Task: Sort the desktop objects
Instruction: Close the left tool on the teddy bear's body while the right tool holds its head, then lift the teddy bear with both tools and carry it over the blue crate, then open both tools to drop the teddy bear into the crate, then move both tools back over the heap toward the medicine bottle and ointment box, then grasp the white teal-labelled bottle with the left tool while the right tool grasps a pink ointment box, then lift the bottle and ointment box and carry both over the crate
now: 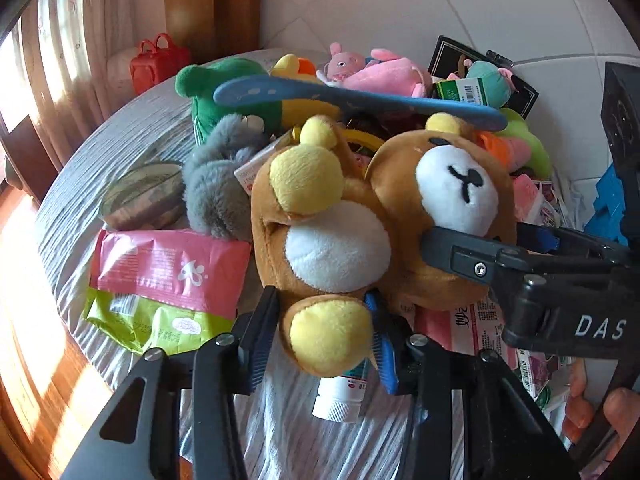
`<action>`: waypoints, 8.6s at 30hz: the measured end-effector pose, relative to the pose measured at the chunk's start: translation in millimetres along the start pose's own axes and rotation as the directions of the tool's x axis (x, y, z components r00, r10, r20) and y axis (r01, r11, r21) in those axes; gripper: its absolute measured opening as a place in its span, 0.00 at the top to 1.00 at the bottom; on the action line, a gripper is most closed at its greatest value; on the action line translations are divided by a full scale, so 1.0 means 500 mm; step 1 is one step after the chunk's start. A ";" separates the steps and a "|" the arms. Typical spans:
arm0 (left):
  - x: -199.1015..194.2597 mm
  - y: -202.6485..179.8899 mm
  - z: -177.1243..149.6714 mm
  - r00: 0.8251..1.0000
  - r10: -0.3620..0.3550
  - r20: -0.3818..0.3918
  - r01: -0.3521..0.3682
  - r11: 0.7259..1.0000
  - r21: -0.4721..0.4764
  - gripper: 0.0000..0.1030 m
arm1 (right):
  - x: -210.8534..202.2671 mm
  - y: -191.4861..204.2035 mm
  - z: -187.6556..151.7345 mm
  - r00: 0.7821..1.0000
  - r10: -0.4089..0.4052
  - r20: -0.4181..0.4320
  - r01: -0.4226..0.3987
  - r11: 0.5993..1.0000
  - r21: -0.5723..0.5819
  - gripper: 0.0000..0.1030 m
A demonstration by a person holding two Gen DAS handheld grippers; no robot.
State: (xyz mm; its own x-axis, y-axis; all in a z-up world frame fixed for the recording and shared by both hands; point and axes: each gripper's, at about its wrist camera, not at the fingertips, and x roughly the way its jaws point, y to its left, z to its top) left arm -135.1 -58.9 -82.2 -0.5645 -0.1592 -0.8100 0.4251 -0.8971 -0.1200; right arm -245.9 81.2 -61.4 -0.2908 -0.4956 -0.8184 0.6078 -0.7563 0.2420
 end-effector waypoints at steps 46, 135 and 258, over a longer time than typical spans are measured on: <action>0.129 0.046 -0.021 0.963 -0.210 -0.171 0.232 0.966 0.117 0.25 | 0.057 0.057 -0.008 0.945 -0.311 -0.100 0.303 0.949 -0.084 0.00; -0.506 -0.828 -0.085 0.791 -0.612 0.000 0.363 0.469 0.806 0.24 | -1.003 -0.243 -0.529 0.457 -0.879 0.136 0.547 0.398 0.737 0.00; -0.530 -0.902 0.048 0.758 -0.636 -0.145 0.497 0.420 0.760 0.67 | -1.043 -0.382 -0.404 0.566 -0.816 0.123 0.616 0.517 0.595 0.71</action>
State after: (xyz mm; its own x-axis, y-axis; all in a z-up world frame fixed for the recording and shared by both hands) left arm -194.4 378.0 200.6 -0.5957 0.5093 -0.6210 -0.6397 -0.7685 -0.0167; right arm -61.0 570.2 214.1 -0.7509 0.2841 -0.5962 -0.3044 -0.9500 -0.0692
